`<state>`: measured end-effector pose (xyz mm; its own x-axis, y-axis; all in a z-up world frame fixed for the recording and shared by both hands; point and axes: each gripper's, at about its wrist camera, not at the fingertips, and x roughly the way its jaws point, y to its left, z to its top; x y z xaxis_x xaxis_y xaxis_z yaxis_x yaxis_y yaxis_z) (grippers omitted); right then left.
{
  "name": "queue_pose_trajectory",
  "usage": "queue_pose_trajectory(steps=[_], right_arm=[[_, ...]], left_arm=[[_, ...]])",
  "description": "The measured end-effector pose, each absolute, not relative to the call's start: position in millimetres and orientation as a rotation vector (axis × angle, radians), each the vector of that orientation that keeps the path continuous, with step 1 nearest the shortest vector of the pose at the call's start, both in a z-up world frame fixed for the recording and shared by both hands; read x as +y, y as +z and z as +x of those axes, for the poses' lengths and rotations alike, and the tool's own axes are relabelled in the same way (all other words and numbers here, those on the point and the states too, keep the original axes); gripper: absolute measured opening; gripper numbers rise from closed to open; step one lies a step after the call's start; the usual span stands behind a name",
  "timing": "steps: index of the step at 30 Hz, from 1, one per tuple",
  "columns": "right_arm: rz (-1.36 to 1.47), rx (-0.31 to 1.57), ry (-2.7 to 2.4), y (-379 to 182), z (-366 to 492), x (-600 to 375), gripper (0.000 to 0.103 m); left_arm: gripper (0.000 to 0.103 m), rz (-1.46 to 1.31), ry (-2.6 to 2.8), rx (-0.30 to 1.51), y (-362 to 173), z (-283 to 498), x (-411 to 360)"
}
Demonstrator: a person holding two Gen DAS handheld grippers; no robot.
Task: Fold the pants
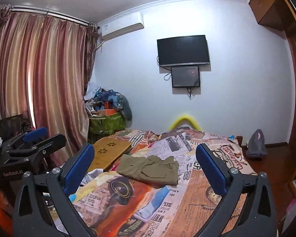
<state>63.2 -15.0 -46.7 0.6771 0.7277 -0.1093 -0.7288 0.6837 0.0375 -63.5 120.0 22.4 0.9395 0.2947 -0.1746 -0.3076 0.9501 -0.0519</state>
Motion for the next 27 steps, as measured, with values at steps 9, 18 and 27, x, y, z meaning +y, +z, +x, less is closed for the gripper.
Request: queue_pose_trajectory(steps=[9, 18, 27], right_arm=[[-0.025, 0.111, 0.809, -49.5, 57.4, -15.3, 0.103], [-0.02, 0.133, 0.815, -49.8, 59.4, -14.1, 0.103], [-0.031, 0.134, 0.812, -48.9, 57.7, -13.8, 0.103]], left_arm=[[0.103, -0.076, 0.311, 0.177, 18.3, -62.4, 120.9], [0.103, -0.08, 0.311, 0.177, 15.8, -62.0, 121.4], [0.103, -0.082, 0.315, 0.183, 11.7, -60.2, 122.9]])
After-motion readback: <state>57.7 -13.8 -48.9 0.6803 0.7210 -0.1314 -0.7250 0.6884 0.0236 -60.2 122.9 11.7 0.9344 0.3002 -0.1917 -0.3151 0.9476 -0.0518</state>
